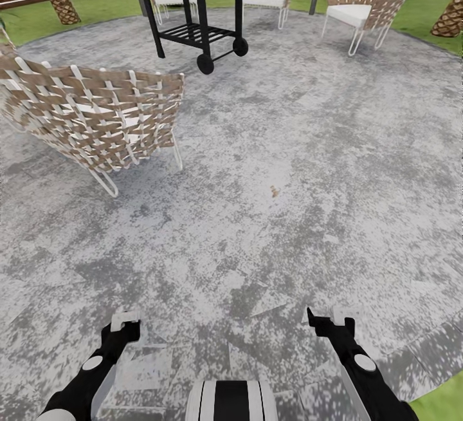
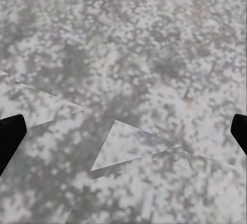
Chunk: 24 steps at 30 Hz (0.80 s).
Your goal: In the garden, pick up the pesticide atomizer on the floor and spray pesticide onto both trees until each tree trunk is fully covered.
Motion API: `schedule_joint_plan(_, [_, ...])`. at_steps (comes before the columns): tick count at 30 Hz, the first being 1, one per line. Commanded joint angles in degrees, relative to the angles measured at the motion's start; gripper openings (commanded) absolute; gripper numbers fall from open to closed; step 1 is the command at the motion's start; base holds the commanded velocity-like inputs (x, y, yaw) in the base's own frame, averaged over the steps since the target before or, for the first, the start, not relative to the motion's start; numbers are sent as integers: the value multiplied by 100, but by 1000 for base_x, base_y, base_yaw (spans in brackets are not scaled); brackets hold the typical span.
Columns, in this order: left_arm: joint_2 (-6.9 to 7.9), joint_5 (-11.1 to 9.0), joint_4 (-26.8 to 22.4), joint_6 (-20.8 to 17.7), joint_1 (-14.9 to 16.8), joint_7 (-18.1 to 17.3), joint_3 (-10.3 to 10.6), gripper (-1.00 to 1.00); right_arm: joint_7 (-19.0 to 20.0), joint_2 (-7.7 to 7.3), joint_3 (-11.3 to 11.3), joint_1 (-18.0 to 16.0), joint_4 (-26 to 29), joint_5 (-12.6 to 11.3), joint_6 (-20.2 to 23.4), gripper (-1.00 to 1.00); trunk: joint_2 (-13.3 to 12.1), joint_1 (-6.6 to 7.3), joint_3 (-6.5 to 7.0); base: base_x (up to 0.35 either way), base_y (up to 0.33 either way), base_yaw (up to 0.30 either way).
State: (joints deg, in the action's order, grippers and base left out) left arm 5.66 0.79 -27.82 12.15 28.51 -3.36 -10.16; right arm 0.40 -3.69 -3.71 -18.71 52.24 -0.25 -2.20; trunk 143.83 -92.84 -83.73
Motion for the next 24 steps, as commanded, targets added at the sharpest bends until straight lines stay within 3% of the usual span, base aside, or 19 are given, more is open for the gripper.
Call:
schedule_joint_plan(1, [-3, 9, 5, 16, 2, -33, -31, -100, 4, 0, -1, -1, -3, -4, -17, 100, -1, 3, 20, 0, 0, 0])
schedule_joint_plan(19, [-3, 9, 9, 16, 3, -33, -33, -100, -7, 0, -3, -1, -3, -5, -36, 100, -25, 50, 419, 0, 0, 0])
schedule_joint_plan(22, [78, 15, 32, 24, -41, -33, -74, -100, -24, -22, -23, -1, -19, 3, -52, 100, -29, 57, 510, 0, 0, -101])
schedule_joint_plan(24, [253, 0, 78, 27, -96, -28, -74, -100, -134, -28, -24, 0, -77, 11, -71, 100, -31, 63, 571, 0, 0, -109])
